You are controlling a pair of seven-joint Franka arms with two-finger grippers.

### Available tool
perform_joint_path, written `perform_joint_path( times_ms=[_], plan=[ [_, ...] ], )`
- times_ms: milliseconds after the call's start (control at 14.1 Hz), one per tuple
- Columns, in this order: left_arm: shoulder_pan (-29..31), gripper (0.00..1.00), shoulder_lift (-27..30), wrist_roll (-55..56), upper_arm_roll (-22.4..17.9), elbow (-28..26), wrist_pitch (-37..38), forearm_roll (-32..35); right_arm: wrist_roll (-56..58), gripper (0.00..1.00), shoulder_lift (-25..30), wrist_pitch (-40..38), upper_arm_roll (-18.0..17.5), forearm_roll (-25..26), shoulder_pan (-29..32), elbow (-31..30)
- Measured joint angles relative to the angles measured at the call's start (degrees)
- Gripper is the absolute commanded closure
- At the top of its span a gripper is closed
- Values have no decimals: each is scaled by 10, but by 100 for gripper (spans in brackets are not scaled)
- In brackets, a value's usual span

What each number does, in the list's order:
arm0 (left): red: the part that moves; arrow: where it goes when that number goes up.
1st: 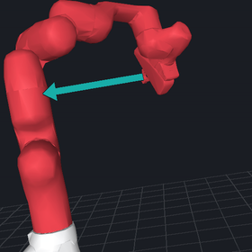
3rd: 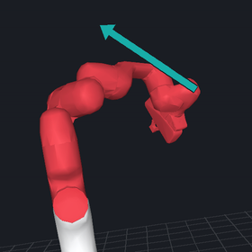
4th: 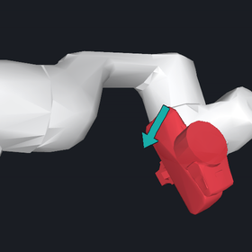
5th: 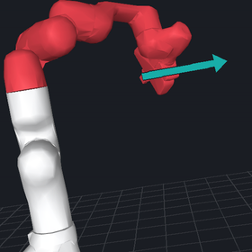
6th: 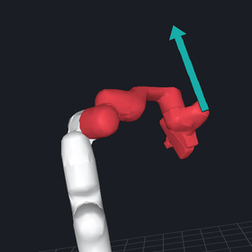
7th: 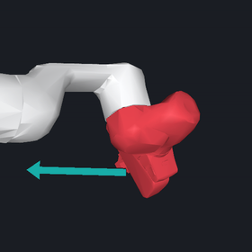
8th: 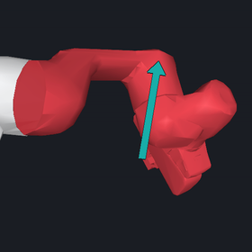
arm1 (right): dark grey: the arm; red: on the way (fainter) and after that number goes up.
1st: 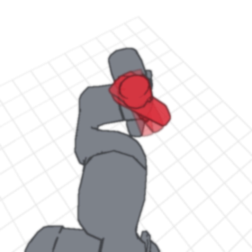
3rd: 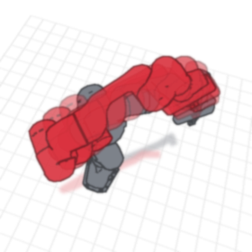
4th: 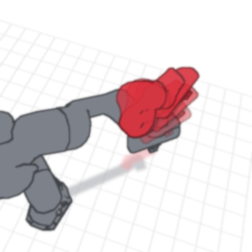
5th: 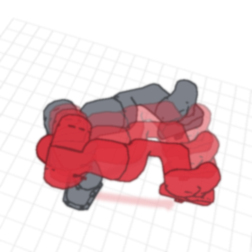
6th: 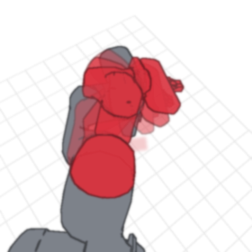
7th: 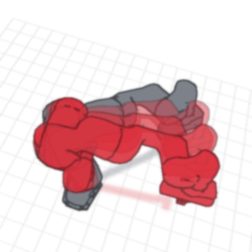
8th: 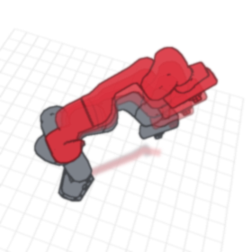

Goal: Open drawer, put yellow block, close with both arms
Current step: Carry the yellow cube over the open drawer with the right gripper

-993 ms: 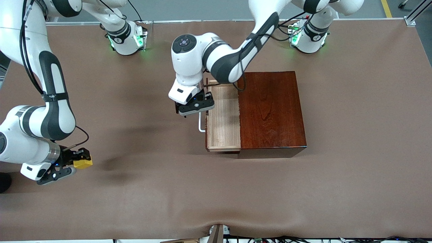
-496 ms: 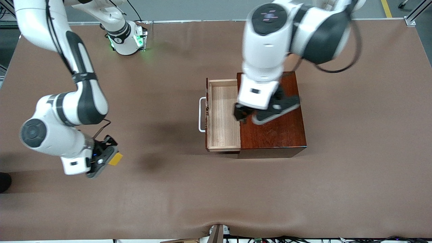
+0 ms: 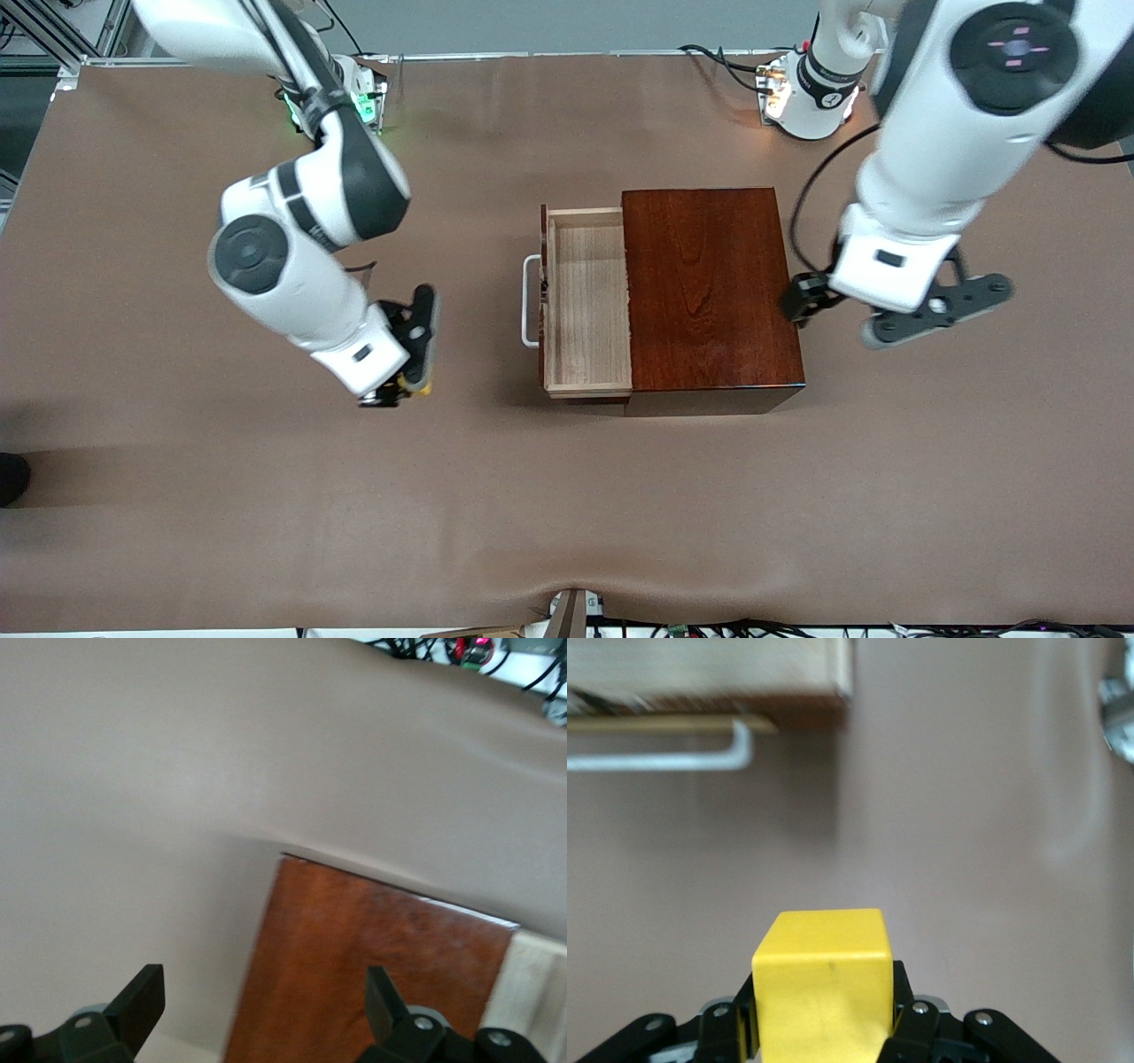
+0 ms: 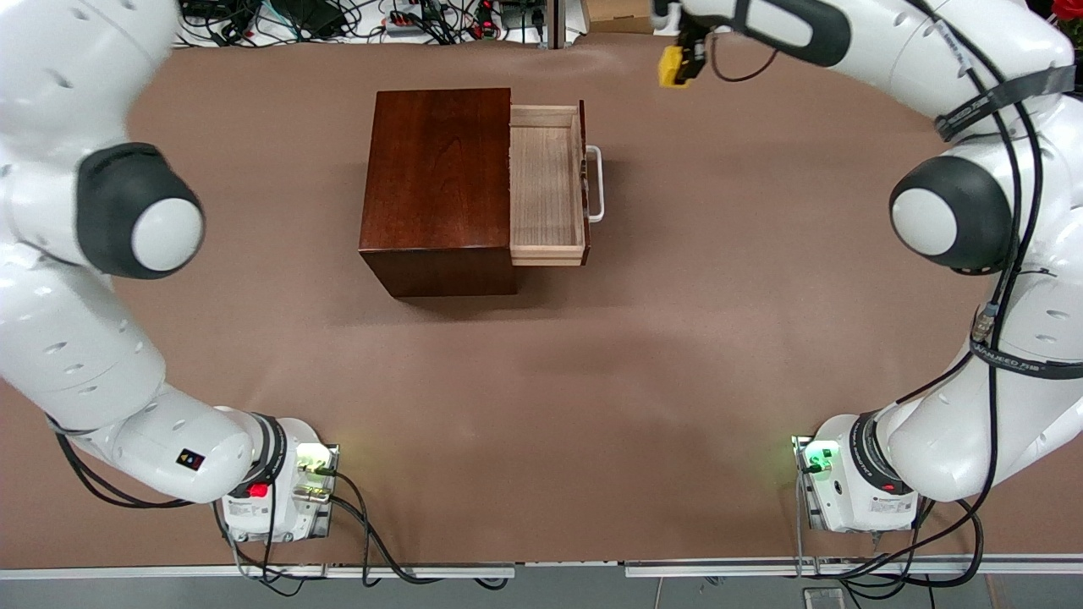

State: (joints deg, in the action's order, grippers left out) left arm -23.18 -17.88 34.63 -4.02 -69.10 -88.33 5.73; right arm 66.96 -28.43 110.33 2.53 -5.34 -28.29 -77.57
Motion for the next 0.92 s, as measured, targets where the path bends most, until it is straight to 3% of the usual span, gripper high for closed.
perform_joint_path(
  times_ms=[426,638,922],
  plan=[
    [61,0,93,-100,1,-117,1,-1,3,100,-6,-11,1,11,-97,29],
    [83,0,119,-134,1,-150,1,-1,4,100,-29,-26,1,48,-145,54],
    [111,0,134,-187,1,-169,1,-1,-18,100,-77,-35,2,54,-184,81]
  ],
)
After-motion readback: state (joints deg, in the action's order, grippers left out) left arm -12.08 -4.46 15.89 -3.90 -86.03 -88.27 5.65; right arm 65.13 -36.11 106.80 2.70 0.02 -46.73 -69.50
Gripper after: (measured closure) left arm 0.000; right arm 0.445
